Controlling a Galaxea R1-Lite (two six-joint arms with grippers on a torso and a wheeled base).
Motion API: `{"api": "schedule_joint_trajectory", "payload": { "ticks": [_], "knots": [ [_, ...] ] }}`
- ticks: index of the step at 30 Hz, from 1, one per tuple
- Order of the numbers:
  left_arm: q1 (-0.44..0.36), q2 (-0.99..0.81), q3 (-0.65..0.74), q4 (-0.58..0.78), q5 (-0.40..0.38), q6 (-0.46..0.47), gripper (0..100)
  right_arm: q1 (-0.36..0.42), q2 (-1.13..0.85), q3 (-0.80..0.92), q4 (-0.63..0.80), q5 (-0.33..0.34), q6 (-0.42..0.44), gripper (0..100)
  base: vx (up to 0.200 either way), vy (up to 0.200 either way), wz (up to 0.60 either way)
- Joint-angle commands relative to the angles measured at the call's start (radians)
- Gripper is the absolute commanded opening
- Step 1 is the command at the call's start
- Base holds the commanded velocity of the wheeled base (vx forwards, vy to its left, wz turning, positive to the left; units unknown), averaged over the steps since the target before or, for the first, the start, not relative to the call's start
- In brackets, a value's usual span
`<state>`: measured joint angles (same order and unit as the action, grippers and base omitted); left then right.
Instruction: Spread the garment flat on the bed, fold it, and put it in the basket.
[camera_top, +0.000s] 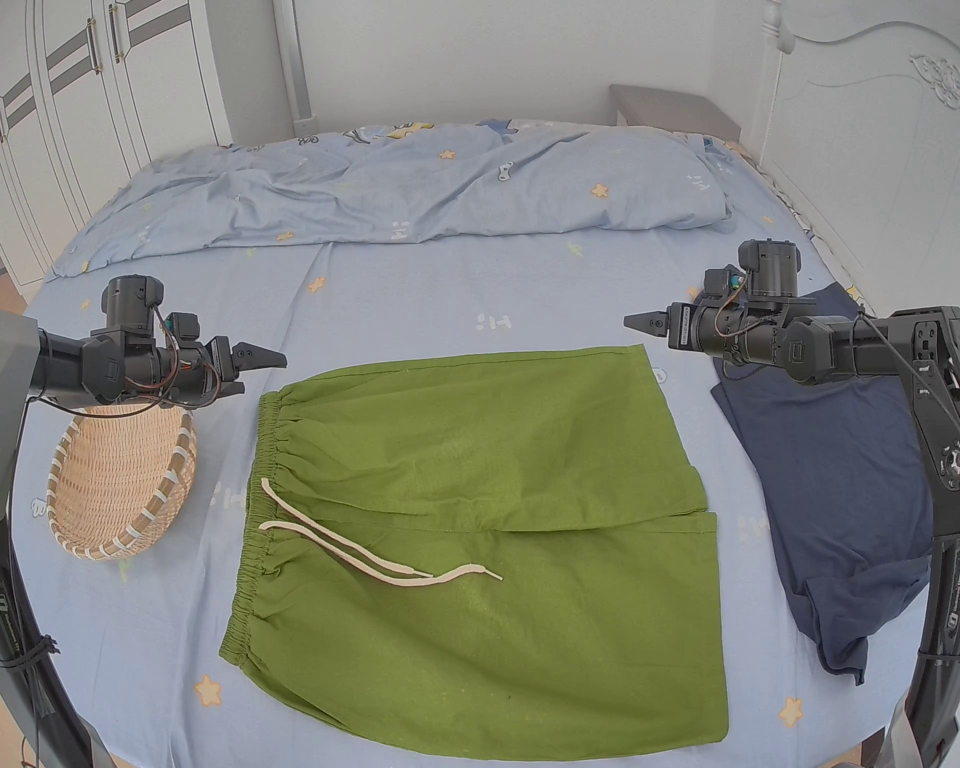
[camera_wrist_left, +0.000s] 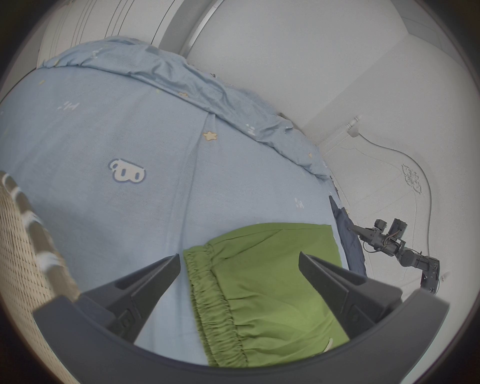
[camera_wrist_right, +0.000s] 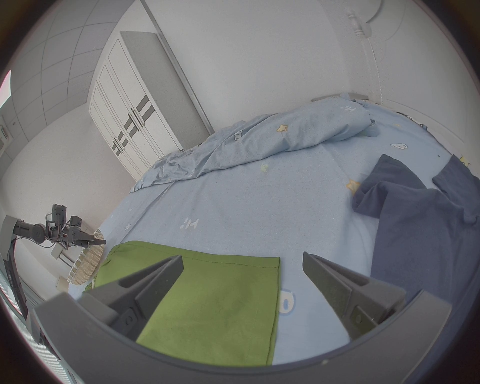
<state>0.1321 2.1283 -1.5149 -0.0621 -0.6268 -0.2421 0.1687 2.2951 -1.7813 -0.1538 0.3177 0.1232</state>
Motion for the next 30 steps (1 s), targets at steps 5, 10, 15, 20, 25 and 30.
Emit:
{"api": "schedule_joint_trajectory", "payload": {
  "ticks": [5, 10, 15, 20, 25, 30],
  "knots": [
    [-0.052, -0.202, 0.111, -0.002, -0.004, -0.074, 100, -0.021, -0.175, 0.129, -0.001, 0.014, 0.082, 100, 0.000, 0.000, 0.00],
    [-0.068, -0.367, 0.280, -0.005, -0.014, -0.240, 100, -0.017, -0.371, 0.395, -0.004, 0.032, 0.145, 100, 0.000, 0.000, 0.00],
    [-0.051, -0.485, 0.552, -0.004, -0.057, -0.252, 100, -0.012, -0.565, 0.735, -0.016, 0.110, 0.211, 100, 0.000, 0.000, 0.00],
    [0.014, -0.581, 0.818, -0.024, -0.152, -0.246, 100, -0.012, -0.707, 0.997, -0.066, 0.153, 0.217, 100, 0.000, 0.000, 0.00],
    [0.072, -0.631, 1.013, -0.081, -0.240, -0.244, 100, -0.008, -0.780, 1.194, -0.151, 0.161, 0.217, 100, 0.000, 0.000, 0.00],
    [0.100, -0.625, 1.182, -0.197, -0.255, -0.195, 100, 0.000, -0.824, 1.333, -0.216, 0.162, 0.217, 100, 0.000, 0.000, 0.00]
  ]
}}
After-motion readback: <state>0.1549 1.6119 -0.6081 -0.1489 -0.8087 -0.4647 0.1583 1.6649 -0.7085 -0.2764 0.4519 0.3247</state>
